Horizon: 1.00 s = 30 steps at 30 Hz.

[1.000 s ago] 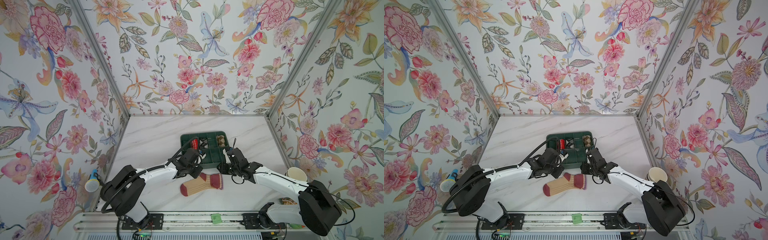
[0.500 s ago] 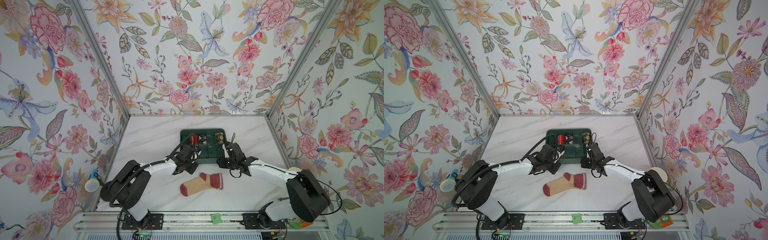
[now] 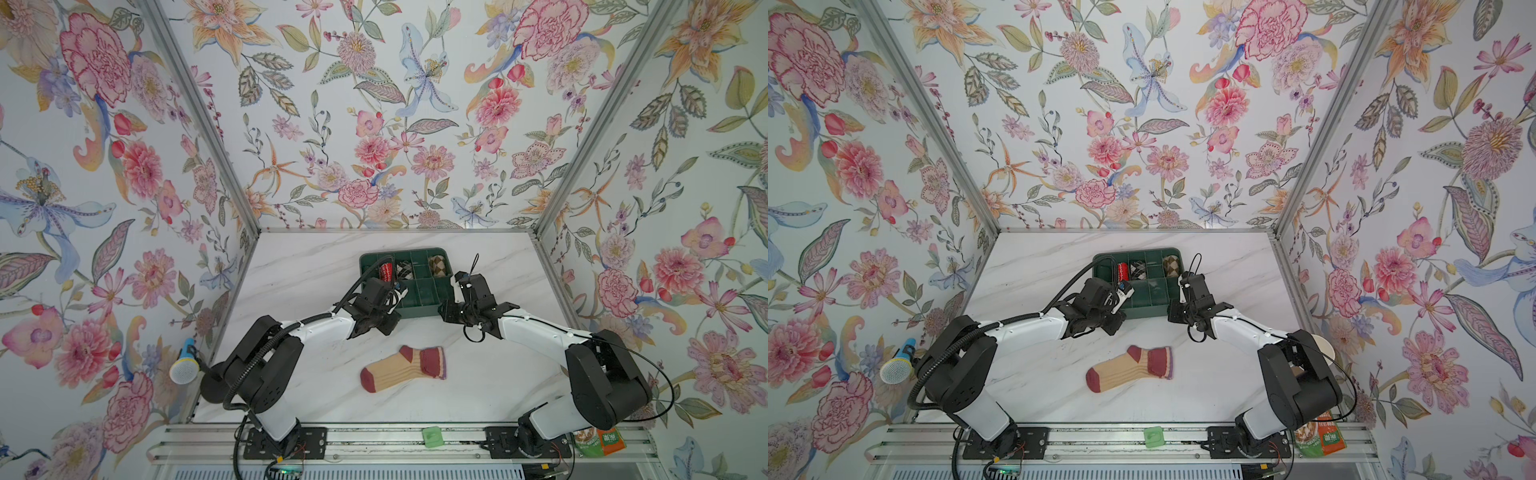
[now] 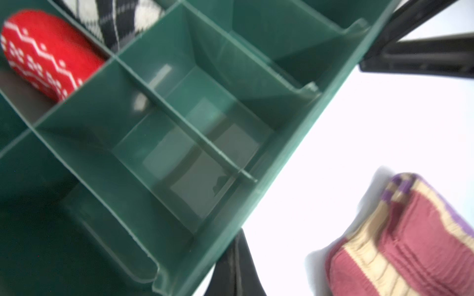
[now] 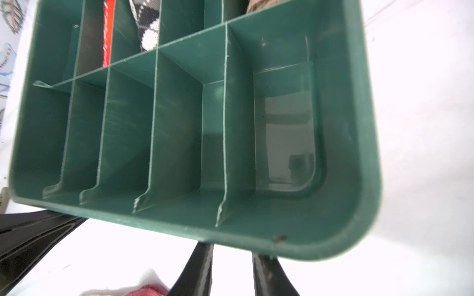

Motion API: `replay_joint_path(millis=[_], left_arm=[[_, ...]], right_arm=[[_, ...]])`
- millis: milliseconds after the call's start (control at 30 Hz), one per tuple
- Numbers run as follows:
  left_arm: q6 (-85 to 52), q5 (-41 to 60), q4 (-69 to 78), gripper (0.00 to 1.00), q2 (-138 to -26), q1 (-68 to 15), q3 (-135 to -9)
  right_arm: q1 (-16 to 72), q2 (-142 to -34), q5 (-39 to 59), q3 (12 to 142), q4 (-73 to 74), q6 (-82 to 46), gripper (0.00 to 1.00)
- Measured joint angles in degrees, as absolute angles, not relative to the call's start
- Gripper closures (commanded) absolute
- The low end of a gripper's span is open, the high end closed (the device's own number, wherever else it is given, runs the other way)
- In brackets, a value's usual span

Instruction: Roll the socks

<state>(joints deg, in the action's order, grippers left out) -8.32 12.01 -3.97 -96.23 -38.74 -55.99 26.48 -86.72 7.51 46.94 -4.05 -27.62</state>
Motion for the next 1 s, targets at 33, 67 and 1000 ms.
replay_joint_path(millis=[33,67,1000], left_arm=[[-8.32,12.25,-3.86,1.00,-96.12,-38.87,-56.05],[-8.36,12.62,-4.10,1.00,-95.85,-39.09,-56.01],[-20.49,19.40,-0.78,1.00,-97.01,-58.92,-51.72]], right_arm=[[26.37,-86.24,7.99,46.94,-4.58,-27.57,0.69],[26.37,-85.27,8.51,46.83,-5.30,-27.53,0.68],[34.96,-62.96,8.45,26.17,-17.63,-39.75,0.74]])
